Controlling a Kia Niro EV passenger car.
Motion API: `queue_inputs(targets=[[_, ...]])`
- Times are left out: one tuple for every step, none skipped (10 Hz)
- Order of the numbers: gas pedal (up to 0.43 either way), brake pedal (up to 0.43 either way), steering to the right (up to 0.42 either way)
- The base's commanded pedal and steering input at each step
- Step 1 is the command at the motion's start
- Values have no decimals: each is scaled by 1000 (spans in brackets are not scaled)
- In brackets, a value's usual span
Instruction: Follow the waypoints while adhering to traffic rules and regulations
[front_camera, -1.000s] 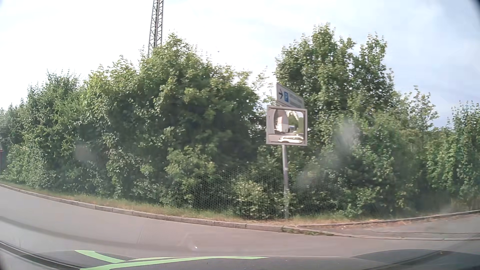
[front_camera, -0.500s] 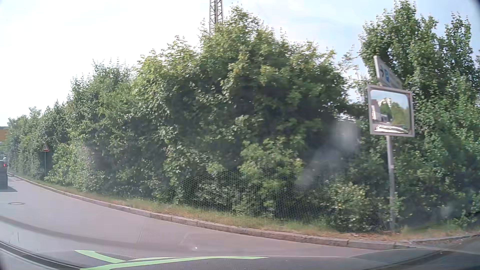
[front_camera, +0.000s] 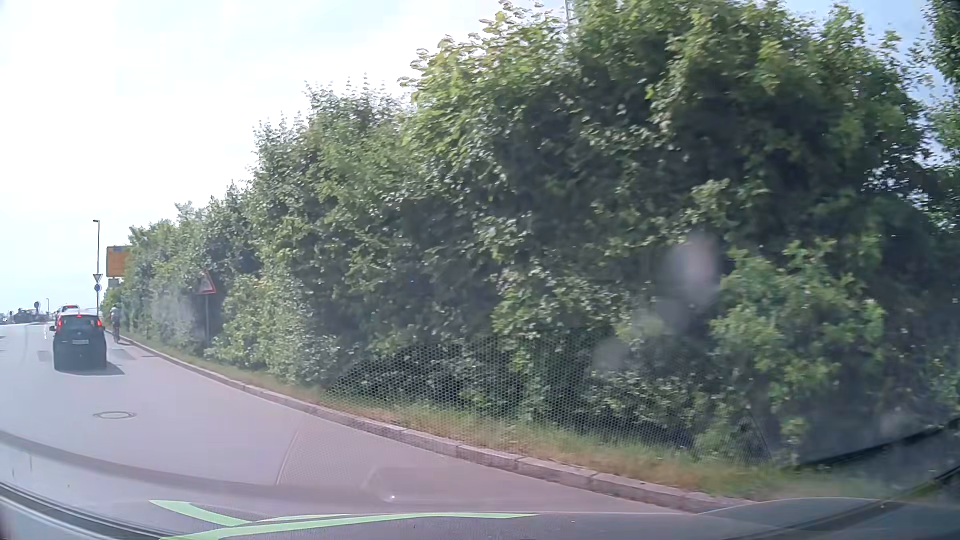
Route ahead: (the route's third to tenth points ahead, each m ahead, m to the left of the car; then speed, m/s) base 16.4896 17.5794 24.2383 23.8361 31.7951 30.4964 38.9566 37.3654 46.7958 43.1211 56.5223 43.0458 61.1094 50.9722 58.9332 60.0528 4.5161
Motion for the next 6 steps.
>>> queue_inputs(targets=[[138,0,-482],[130,0,-472],[118,0,-460],[110,0,-440],[110,0,-415],[110,0,-388]])
